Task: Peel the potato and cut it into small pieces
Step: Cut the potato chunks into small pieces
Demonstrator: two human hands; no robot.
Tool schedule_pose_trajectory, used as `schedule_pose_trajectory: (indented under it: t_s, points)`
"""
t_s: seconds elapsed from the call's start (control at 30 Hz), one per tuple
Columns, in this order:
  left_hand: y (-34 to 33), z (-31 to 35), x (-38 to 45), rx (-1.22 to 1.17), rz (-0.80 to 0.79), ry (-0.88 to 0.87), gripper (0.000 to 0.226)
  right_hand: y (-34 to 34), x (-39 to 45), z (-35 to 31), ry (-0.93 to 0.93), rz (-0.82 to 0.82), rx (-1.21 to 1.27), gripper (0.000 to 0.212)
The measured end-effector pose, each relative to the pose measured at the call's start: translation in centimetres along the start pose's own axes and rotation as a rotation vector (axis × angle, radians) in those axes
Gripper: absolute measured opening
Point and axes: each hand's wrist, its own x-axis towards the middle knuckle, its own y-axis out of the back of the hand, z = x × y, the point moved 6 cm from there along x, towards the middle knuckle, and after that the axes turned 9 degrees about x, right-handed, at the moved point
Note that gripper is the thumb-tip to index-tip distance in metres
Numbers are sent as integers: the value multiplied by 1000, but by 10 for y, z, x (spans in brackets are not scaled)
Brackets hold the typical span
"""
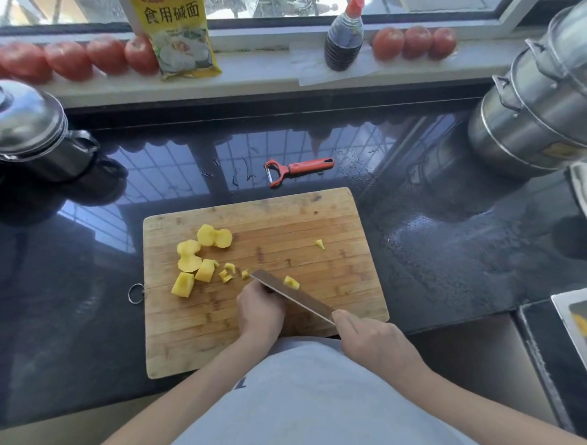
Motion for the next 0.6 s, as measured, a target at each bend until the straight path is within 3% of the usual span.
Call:
schedule_pose_trajectory:
  t_s: [0.13,0.4,0.6]
  points:
    - [-2,0,2,8,8,8,26,-8,-1,-3,14,-30,-7,33]
    - [-6,-5,5,49,12,63,13,-22,3,0,-19,-114,27,10]
    - [-6,-5,7,22,13,45,14,-40,12,8,-118,-317,94,33]
